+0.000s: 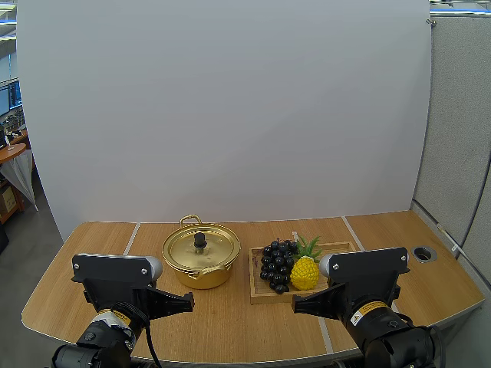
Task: Open the pot, put the pineapple inside, and close it
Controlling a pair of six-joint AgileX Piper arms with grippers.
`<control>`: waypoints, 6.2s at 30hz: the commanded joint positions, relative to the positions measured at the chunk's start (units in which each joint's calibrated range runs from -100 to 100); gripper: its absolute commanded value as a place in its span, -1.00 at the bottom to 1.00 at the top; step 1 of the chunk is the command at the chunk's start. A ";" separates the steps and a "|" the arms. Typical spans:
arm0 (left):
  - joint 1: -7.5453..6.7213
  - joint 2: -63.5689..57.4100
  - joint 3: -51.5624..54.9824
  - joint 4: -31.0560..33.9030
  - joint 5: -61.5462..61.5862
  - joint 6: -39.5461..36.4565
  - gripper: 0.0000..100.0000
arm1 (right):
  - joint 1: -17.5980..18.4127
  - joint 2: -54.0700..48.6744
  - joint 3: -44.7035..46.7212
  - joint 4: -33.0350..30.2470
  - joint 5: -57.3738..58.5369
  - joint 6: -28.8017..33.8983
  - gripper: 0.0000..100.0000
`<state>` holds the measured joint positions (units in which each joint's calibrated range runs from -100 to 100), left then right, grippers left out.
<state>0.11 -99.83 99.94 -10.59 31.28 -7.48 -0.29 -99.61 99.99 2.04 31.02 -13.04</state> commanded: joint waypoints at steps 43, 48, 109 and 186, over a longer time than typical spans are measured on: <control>0.04 -0.17 0.06 0.13 0.15 -0.53 -1.00 | -0.20 -0.39 0.01 -0.17 -0.51 -0.37 -1.00; 0.04 -0.17 0.06 0.13 0.15 -0.53 -1.00 | -0.20 -0.39 0.01 -0.17 -0.51 -0.37 -1.00; 0.04 44.90 -43.78 2.37 21.28 7.20 -0.19 | -0.20 27.83 -39.27 4.58 45.40 -0.37 0.40; -4.50 86.28 -82.10 -2.35 52.24 37.18 -0.98 | -0.20 27.83 -39.27 5.01 44.30 -0.79 1.00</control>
<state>-4.27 -4.39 26.41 -13.00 77.85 29.83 -0.29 -71.72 61.05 6.84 76.36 -13.04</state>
